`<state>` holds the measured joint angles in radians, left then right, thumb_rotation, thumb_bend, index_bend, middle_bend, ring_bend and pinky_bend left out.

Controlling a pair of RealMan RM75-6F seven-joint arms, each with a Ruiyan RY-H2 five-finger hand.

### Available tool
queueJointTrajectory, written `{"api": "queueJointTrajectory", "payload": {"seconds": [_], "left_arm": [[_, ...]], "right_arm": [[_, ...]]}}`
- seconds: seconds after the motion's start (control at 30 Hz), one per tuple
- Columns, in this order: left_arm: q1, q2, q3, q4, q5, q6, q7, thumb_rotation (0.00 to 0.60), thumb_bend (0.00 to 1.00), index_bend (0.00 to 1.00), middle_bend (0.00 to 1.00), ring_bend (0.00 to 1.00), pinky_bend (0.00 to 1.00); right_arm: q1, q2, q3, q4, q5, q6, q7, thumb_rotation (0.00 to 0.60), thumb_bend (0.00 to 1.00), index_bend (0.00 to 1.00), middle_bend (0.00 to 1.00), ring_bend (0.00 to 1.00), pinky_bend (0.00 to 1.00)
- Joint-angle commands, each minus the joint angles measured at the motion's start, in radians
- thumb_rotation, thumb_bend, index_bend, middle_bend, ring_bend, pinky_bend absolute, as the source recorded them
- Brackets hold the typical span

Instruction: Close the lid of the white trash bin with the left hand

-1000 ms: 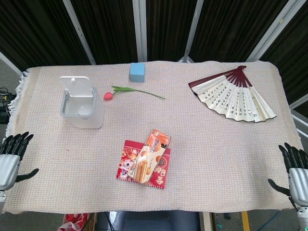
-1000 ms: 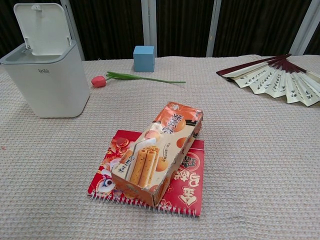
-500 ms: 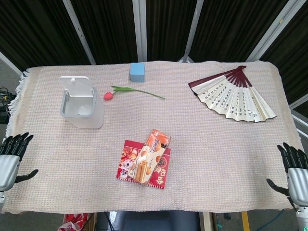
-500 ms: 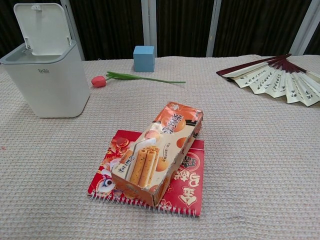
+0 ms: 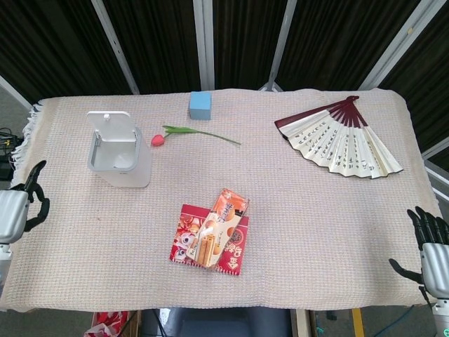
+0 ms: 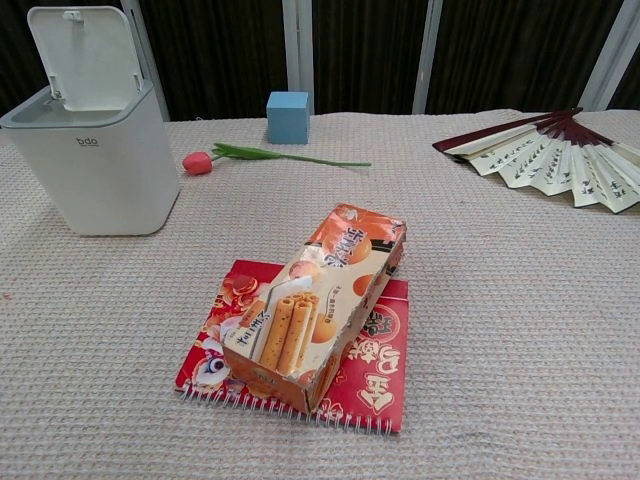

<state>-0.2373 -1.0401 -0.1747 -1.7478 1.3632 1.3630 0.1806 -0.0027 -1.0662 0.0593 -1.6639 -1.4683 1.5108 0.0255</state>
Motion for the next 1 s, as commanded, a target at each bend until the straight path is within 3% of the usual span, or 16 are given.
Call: {"api": "queueJointTrajectory", "payload": {"seconds": [0.03,0.27,0.43,0.57,1.0], "left_arm": [[-0.098,0.019,-0.082,-0.039,-0.127,-0.111,0.073,0.600,0.64,0.00,0.79,0.75,0.93],[-0.246,0.016,-0.179,-0.022,-0.293,-0.233,0.204,0.600,0.73,0.00,0.88,0.83,1.00],[-0.418,0.022,-0.260,-0.022,-0.607,-0.385,0.325,0.600,0.75,0.00,0.89,0.83,1.00],[-0.499,0.017,-0.262,-0.015,-0.746,-0.403,0.399,0.600,0.75,0.00,0.90,0.84,1.00],[-0.693,-0.066,-0.221,0.103,-1.034,-0.406,0.549,0.600,0.77,0.04,0.92,0.85,1.00]], "right_arm": [[0.001,0.002,0.001,-0.005,0.004,-0.004,0.000,0.600,0.19,0.00,0.00,0.00,0.00],[0.004,0.006,0.005,-0.011,0.022,-0.018,0.012,0.600,0.19,0.00,0.00,0.00,0.00],[0.009,0.010,0.010,-0.015,0.038,-0.032,0.026,0.600,0.19,0.00,0.00,0.00,0.00],[0.009,0.014,0.010,-0.021,0.043,-0.038,0.032,0.600,0.19,0.00,0.00,0.00,0.00],[0.011,0.022,0.015,-0.027,0.063,-0.051,0.045,0.600,0.19,0.00,0.00,0.00,0.00]]}}
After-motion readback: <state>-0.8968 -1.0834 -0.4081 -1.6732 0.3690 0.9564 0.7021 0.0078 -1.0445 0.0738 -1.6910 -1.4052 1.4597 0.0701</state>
